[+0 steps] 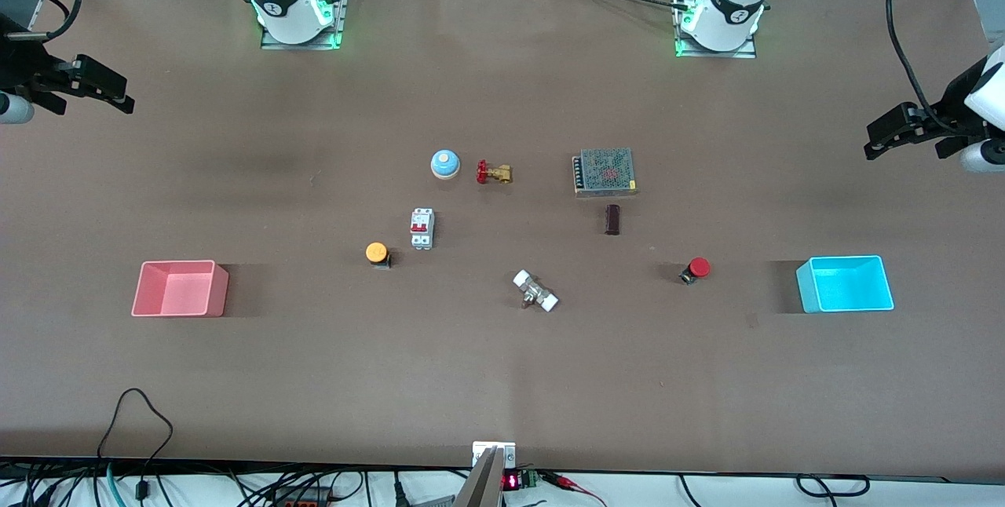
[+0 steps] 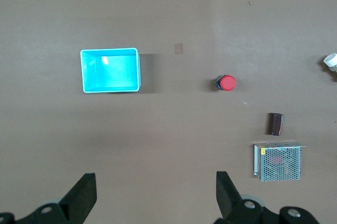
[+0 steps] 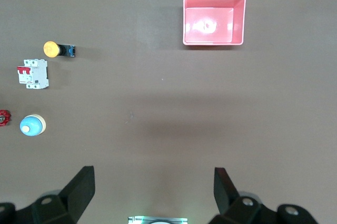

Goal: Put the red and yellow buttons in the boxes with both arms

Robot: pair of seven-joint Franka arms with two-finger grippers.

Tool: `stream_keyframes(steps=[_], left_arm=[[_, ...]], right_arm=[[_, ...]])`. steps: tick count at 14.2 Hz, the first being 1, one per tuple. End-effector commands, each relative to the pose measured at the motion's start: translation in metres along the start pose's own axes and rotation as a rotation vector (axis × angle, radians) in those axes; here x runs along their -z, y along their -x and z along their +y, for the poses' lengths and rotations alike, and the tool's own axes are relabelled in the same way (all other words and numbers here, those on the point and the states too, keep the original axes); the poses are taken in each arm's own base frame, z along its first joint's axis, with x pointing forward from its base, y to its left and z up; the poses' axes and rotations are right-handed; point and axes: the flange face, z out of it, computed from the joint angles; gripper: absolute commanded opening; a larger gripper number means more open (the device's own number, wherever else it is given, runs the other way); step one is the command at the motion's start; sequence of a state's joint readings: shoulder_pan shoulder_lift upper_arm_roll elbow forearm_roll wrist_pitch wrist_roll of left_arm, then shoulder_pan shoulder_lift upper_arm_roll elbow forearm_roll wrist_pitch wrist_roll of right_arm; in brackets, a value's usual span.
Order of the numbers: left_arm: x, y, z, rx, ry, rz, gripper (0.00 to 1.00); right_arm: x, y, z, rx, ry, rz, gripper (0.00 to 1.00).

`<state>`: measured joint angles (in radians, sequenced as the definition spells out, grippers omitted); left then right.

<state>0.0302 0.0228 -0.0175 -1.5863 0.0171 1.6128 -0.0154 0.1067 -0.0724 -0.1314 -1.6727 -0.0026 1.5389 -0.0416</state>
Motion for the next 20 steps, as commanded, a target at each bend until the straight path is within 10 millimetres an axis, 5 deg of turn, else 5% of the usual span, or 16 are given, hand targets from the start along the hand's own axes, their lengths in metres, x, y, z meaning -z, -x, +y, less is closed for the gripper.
stream_keyframes(steps=[1,6,10,16,20], left_arm=[[0.001,0.0,0.0,-0.015,0.019,-0.007,1.0],[-0.004,-0.003,0.002,-0.017,0.017,-0.021,1.0],[-0.054,-0.023,0.035,-0.059,0.012,-0.106,1.0],[-0.14,-0.06,0.078,-0.086,0.042,-0.136,1.0],[-0.213,-0.085,0.1,-0.023,0.076,-0.141,1.0]], right_arm=[[0.002,0.01,-0.002,0.008,0.01,-0.001,1.0],[-0.002,0.007,0.003,0.0,0.01,0.003,1.0],[-0.04,-0.019,-0.004,0.027,0.035,-0.065,1.0],[-0.109,-0.088,-0.071,0.09,-0.039,-0.064,1.0],[-0.167,-0.115,-0.148,0.182,-0.018,-0.021,1.0]])
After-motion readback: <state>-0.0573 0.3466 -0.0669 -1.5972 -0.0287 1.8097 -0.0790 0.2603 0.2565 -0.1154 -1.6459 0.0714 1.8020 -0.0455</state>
